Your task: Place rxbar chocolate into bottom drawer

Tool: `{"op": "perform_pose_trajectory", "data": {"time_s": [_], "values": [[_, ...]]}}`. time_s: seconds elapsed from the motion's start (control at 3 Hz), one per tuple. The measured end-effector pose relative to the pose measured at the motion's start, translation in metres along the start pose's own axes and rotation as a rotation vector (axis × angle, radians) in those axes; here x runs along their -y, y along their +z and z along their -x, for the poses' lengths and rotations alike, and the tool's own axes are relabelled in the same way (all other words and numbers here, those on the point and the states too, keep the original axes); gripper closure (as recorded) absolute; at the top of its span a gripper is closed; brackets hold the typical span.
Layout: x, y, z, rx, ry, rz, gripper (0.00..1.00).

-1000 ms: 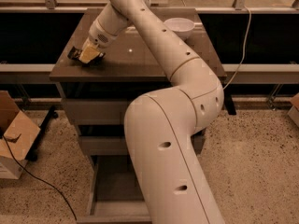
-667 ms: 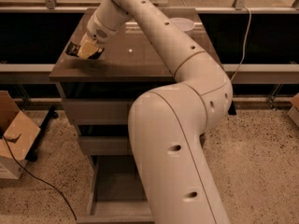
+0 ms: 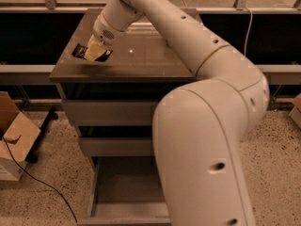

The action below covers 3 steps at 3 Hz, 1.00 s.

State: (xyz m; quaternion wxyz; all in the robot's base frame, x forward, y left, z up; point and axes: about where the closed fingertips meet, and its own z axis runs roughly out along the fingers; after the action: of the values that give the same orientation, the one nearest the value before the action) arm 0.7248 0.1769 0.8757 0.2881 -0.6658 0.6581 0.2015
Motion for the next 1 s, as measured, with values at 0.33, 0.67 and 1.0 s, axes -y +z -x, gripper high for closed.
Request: {"op": "perform_pose_trajectory", "data": {"time_s": [0.33, 0.67, 1.0], "values": [[-0.025, -0.026, -0.013, -0.012, 0.029, -0.036, 1.0], [-0.063, -0.049, -0.029, -0.009, 0.051, -0.046, 1.0], [-0.119, -0.075, -0.058, 0.003, 0.091, -0.079, 1.0]]}}
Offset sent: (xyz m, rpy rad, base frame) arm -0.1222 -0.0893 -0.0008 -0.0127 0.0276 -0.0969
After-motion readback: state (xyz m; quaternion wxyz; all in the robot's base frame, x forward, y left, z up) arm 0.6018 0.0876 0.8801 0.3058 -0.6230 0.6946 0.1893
